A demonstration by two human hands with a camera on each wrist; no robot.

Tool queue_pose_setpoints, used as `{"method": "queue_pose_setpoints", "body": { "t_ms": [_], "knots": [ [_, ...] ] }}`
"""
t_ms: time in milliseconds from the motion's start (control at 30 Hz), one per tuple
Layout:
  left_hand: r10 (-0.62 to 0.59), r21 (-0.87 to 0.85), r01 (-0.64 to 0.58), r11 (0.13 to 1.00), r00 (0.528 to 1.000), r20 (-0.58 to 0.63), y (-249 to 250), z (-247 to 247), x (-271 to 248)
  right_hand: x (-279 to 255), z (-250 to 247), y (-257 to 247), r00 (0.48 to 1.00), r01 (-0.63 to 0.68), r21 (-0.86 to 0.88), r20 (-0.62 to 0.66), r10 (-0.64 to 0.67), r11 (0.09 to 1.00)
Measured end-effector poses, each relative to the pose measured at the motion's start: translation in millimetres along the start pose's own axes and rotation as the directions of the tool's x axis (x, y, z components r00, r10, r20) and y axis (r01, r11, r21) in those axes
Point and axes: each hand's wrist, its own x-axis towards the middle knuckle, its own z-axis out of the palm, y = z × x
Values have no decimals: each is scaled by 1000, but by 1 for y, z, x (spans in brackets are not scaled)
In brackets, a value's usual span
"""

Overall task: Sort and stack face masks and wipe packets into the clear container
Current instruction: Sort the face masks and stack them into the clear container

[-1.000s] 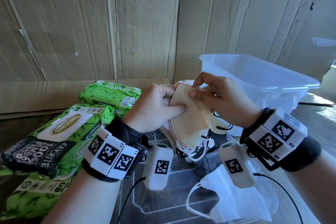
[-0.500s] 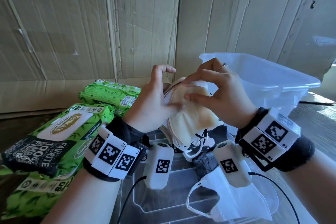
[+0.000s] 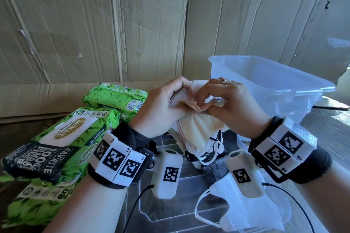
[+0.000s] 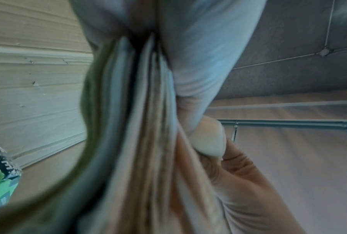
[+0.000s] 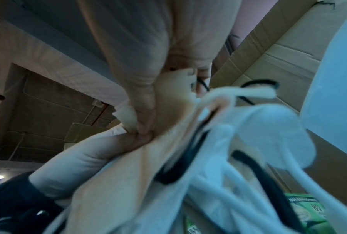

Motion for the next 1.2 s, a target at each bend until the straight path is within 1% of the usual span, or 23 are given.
{"method": "queue_pose_setpoints", "body": {
  "t_ms": [167, 267, 333, 433, 500, 567, 633, 733, 800, 867, 933, 1033, 1100, 1200],
  "knots": [
    [-69, -55, 68, 996, 997, -31, -5, 1, 2, -4, -5, 2, 996, -88, 192, 10, 87, 978],
    [-85, -38, 83, 996, 995, -58, -5, -4, 3, -6, -10, 5, 984, -174, 339, 33, 174, 924],
    [-99, -41, 96, 995, 990, -102, -4, -8, 3, -7, -14, 9, 976, -214, 381, 37, 216, 900],
    [-120, -78, 109, 991, 980, -160, -5, -12, 4, -7, -22, 14, 960, -245, 386, -31, 278, 889],
    [-120, -54, 112, 992, 976, -183, -7, -14, 4, -6, -26, 15, 953, -267, 386, -31, 302, 883],
    [-128, -21, 126, 992, 973, -192, -9, -14, 5, -6, -25, 13, 967, -245, 356, 31, 251, 902],
    [-136, 5, 139, 990, 972, -193, -11, -12, 5, -6, -20, 5, 982, -174, 310, 126, 141, 935],
    [-114, 58, 126, 990, 977, -178, -11, -8, 4, -3, -8, -3, 969, -39, 252, 245, -24, 967],
    [-110, 75, 126, 989, 976, -186, -10, -6, 3, 0, -3, -4, 968, 12, 215, 241, -65, 976],
    [-127, 54, 140, 989, 972, -197, -8, -6, 2, 2, -1, -5, 973, 37, 154, 218, -70, 987],
    [-137, 58, 151, 987, 970, -199, -5, -7, 1, 1, -2, -4, 973, 33, 92, 223, -53, 995],
    [-153, 74, 171, 983, 968, -199, -3, -9, 0, -1, -7, -1, 971, -39, -27, 236, 44, 999],
    [-164, 116, 189, 975, 967, -197, -4, -12, 1, -3, -8, 6, 964, -106, -119, 230, 131, 987],
    [-178, 191, 215, 958, 965, -193, -9, -18, 1, -7, -13, 17, 936, -243, -176, 214, 278, 954]
  ]
}}
